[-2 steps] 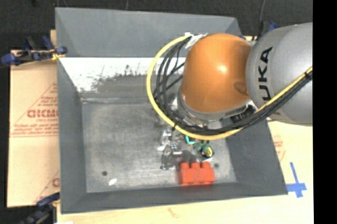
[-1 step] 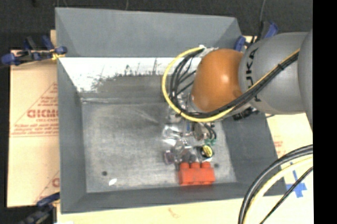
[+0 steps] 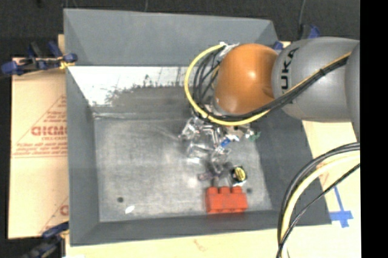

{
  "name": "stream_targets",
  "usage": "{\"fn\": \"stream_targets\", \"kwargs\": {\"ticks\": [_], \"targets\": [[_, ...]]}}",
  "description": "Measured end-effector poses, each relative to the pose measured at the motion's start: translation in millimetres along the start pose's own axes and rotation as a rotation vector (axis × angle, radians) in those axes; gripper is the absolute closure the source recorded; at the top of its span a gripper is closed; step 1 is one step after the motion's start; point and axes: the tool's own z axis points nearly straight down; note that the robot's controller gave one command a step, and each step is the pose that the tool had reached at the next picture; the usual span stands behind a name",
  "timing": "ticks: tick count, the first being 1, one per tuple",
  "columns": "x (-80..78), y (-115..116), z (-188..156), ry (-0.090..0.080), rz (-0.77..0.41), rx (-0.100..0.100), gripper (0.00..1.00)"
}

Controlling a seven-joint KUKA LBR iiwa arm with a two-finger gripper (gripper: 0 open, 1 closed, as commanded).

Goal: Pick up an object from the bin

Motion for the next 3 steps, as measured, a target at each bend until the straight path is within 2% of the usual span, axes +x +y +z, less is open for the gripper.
{"fn": "stream_targets", "kwargs": {"ticks": [1, 3], "targets": [[-45.1, 17.2, 1.7, 0.001, -0.567, 0.006, 0.0], [-45.7, 14.5, -1.4, -0.002, -0.549, 0.002, 0.0]]}}
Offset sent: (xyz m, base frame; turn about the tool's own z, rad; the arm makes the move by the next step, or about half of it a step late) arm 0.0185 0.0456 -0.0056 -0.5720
